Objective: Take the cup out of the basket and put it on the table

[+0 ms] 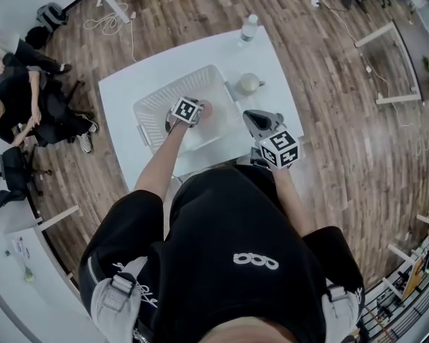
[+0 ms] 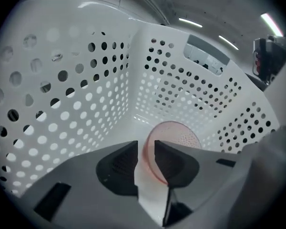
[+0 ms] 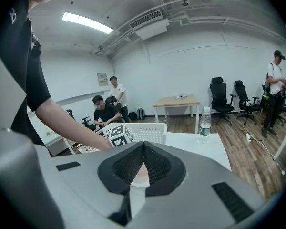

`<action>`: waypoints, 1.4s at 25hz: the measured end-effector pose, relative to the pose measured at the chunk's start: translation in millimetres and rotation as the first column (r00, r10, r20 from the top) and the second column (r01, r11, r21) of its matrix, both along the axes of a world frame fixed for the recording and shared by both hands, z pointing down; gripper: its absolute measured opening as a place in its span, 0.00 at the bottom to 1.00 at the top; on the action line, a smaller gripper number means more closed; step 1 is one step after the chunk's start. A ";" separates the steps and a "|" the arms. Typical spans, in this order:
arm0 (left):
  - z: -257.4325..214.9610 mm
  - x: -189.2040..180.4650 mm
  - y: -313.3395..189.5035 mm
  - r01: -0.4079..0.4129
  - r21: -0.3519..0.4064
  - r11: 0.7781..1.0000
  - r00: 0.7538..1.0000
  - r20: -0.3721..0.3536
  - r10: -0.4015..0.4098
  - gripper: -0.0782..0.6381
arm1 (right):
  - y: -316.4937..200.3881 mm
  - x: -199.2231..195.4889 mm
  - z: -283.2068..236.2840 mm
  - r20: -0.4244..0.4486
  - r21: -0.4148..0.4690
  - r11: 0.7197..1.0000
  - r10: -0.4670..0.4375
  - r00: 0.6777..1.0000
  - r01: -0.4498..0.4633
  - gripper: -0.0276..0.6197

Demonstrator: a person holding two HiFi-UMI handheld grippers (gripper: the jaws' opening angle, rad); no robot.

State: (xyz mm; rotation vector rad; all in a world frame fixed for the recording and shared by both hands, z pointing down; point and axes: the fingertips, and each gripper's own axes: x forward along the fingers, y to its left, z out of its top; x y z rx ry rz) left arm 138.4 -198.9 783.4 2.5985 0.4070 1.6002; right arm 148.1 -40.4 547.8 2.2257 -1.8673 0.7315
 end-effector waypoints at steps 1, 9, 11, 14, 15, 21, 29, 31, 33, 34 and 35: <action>1.0 0.9 0.0 -0.004 0.007 1.000 1.000 0.003 0.004 0.25 | 0.5 -0.4 0.0 -0.001 -0.002 1.000 0.001 1.000 -0.001 0.08; 2.0 2.8 -0.2 0.007 0.021 1.000 1.000 0.021 -0.007 0.17 | 5.4 0.9 0.5 0.003 -0.004 1.000 -0.006 1.000 0.006 0.08; -3.1 4.2 -1.0 0.023 0.013 1.000 1.000 0.005 -0.023 0.17 | 5.8 0.3 0.6 0.004 0.001 1.000 -0.016 1.000 0.016 0.08; -23.0 8.2 -0.5 0.046 0.002 0.999 0.998 -0.041 -0.045 0.17 | 5.5 1.3 -3.0 0.004 0.019 0.999 -0.030 1.000 0.030 0.08; -33.2 9.7 -0.4 0.054 0.000 0.999 0.996 -0.065 -0.054 0.17 | 5.2 1.4 -4.8 0.004 0.026 0.999 -0.037 0.999 0.037 0.08; -119.4 11.3 3.8 0.136 -0.015 0.991 0.956 -0.261 -0.135 0.17 | 1.7 2.5 -12.0 -0.007 0.051 0.992 -0.114 0.993 0.114 0.08; -221.8 -31.9 -11.9 0.305 -0.050 0.951 0.827 -0.482 -0.291 0.17 | -26.7 -9.9 -20.0 -0.030 0.071 0.954 -0.289 0.957 0.290 0.08; -244.7 -49.9 -17.1 0.354 -0.079 0.932 0.778 -0.528 -0.340 0.17 | -32.2 -16.2 -23.9 -0.035 0.077 0.942 -0.324 0.945 0.326 0.08; -264.4 -69.5 -22.0 0.399 -0.105 0.911 0.731 -0.563 -0.385 0.16 | -37.1 -22.0 -29.2 -0.041 0.084 0.931 -0.353 0.935 0.355 0.08; -272.6 -79.7 -24.4 0.423 -0.111 0.900 0.710 -0.577 -0.404 0.16 | -40.0 -24.5 -31.8 -0.043 0.089 0.924 -0.369 0.928 0.372 0.08; -279.8 -90.0 -26.4 0.446 -0.112 0.888 0.689 -0.590 -0.421 0.16 | -43.0 -26.7 -33.9 -0.046 0.094 0.916 -0.387 0.921 0.389 0.08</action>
